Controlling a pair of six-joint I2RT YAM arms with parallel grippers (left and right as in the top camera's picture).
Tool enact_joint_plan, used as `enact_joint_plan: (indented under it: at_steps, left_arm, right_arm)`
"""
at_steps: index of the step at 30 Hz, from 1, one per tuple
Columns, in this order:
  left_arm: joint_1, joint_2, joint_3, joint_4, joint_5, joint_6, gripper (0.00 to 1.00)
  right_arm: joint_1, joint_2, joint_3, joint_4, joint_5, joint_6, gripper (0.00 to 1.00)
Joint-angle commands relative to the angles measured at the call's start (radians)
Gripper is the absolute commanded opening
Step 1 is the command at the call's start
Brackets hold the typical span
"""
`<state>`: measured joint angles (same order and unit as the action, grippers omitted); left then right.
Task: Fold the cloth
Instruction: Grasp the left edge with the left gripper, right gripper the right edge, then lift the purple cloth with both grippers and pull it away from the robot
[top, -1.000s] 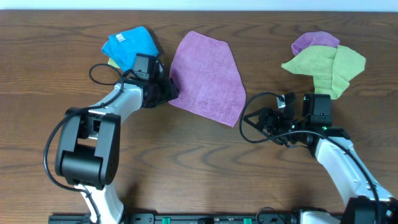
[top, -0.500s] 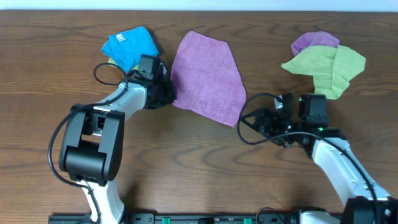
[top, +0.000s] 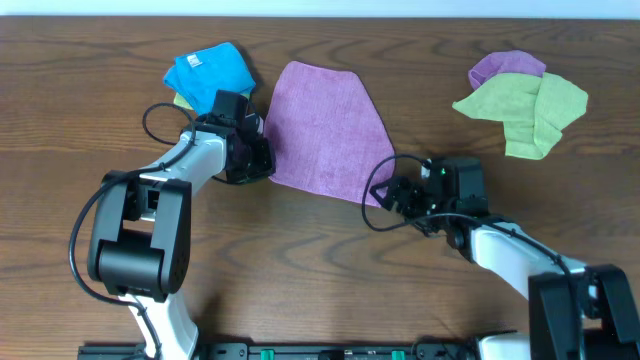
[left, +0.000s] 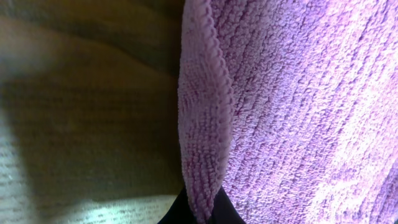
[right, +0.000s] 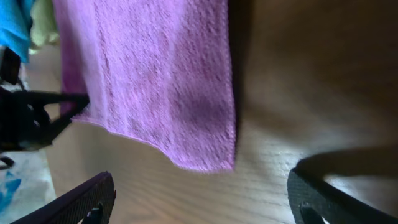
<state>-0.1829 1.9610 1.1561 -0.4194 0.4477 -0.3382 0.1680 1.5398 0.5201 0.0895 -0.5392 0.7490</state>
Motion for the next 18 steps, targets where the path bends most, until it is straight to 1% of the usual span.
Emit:
enact_joint_plan:
  at_steps: [1, 8, 12, 17, 18]
  left_arm:
    - [0.007, 0.0, -0.014, -0.04, -0.002, 0.029, 0.06]
    - [0.007, 0.0, -0.014, -0.055, 0.005, 0.029, 0.06]
    - [0.007, 0.0, -0.014, -0.055, 0.036, 0.028, 0.06]
    - [0.007, 0.0, -0.014, -0.055, 0.052, 0.028, 0.06]
    - [0.007, 0.0, -0.014, -0.056, 0.052, 0.028, 0.06]
  right_arm:
    - [0.01, 0.085, -0.009, 0.033, 0.072, 0.053, 0.89]
    - [0.026, 0.192, -0.009, 0.142, 0.072, 0.078, 0.87]
    - [0.053, 0.246, -0.009, 0.192, 0.072, 0.102, 0.84]
    - [0.09, 0.292, -0.009, 0.235, 0.072, 0.104, 0.72]
    - [0.095, 0.294, -0.009, 0.239, 0.073, 0.104, 0.65]
